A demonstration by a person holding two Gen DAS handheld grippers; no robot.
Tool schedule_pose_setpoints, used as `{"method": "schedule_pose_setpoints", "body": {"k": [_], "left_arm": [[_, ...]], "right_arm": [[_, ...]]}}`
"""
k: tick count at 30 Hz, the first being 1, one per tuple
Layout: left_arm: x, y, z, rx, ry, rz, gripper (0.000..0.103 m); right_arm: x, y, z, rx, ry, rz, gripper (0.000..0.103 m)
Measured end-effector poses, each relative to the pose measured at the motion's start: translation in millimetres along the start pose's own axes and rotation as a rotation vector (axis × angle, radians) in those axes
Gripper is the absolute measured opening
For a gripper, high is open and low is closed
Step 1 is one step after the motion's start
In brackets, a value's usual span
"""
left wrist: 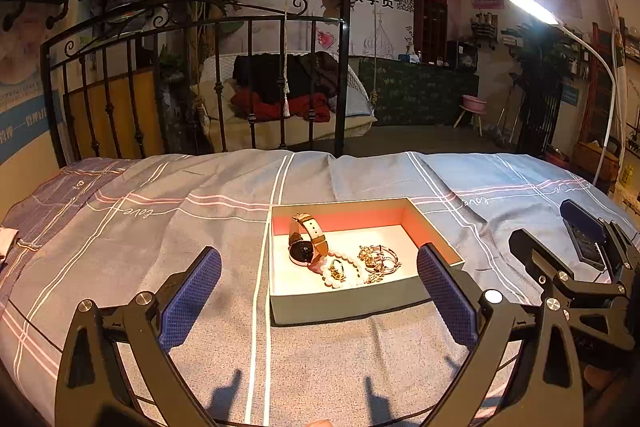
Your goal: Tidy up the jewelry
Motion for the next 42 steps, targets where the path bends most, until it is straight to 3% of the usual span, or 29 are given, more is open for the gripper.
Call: {"method": "schedule_pose_setpoints", "body": {"k": [42], "left_arm": [[-0.3,5.3,-0.7,0.006,0.006,0.023,0.096]], "right_arm": [[-0.7,-3.6,-4.5,0.003,0.004,-0.005,0.097]]}}
Point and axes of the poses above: each gripper's, at about its wrist camera, not at the fingertips, and z roughly the way its jaws point, y to its right, x to its top, the point moved 10 cm from there along z, roughly the way its jaws point, and after that the axes turned 13 degrees about y, right-handed, at the moved point
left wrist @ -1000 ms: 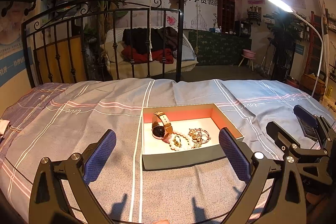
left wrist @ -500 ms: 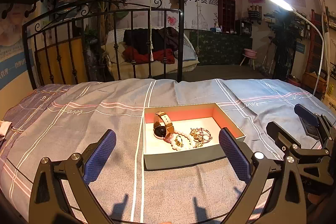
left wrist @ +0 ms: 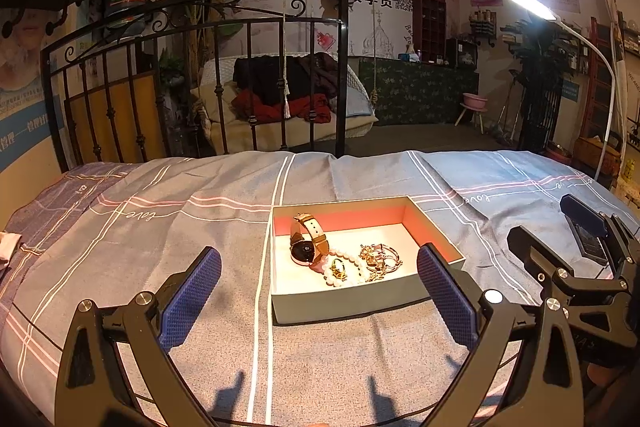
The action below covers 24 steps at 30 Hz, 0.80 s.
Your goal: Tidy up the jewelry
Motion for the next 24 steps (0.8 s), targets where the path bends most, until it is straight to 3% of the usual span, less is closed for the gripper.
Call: {"method": "schedule_pose_setpoints", "body": {"k": [24], "left_arm": [[6,2,-5,-0.003,0.017,-0.012,0.097]], "right_arm": [[15,2,-8,0.007,0.039,0.009,0.097]]}}
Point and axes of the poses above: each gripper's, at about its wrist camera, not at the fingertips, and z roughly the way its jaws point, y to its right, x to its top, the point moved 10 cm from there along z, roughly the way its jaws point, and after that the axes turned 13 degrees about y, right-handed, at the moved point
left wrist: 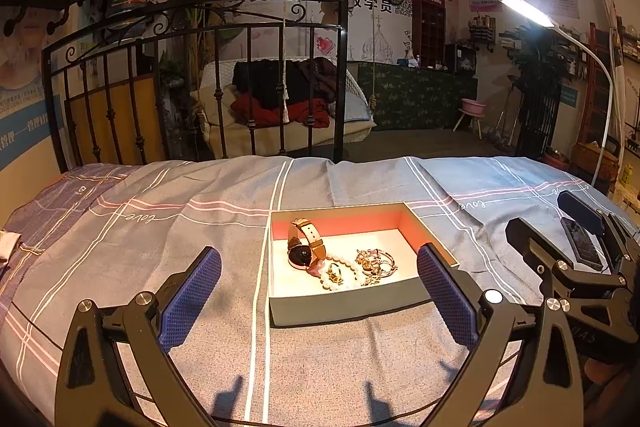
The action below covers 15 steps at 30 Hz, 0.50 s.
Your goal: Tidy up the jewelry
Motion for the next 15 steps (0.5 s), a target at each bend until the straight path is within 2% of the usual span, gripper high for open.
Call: {"method": "schedule_pose_setpoints", "body": {"k": [15], "left_arm": [[-0.4,0.3,-1.7,-0.008,-0.013,-0.016,0.096]], "right_arm": [[-1.0,-2.8,-0.5,0.007,-0.008,0.002,0.097]]}}
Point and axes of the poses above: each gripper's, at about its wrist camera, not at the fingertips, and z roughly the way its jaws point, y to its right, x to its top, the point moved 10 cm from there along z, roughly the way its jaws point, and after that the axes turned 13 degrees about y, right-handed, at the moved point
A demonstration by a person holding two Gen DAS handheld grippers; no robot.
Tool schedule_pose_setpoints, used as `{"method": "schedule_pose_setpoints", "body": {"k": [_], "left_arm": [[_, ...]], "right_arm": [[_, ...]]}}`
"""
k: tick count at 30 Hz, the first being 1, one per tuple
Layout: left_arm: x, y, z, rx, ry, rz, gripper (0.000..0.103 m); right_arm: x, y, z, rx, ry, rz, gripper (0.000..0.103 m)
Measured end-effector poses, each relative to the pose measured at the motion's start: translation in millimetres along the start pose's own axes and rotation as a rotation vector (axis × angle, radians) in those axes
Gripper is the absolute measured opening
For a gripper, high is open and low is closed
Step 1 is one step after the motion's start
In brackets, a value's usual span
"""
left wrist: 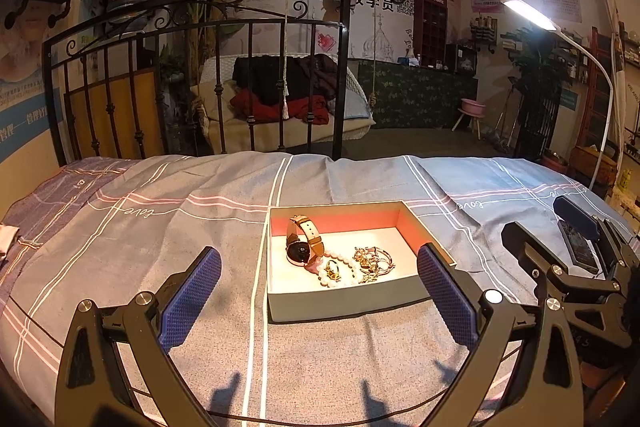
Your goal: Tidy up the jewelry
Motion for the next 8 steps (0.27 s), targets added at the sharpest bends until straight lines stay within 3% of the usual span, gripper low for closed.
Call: {"method": "schedule_pose_setpoints", "body": {"k": [8], "left_arm": [[-3.0,0.1,1.6,-0.003,-0.016,0.002,0.096]], "right_arm": [[0.1,-1.0,-1.3,-0.002,0.003,-0.002,0.097]]}}
Point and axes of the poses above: each gripper's, at about its wrist camera, not at the fingertips, and z roughly the way its jaws point, y to its right, x to its top, the point moved 10 cm from there along z, roughly the way its jaws point, and after that the axes turned 13 degrees about y, right-handed, at the moved point
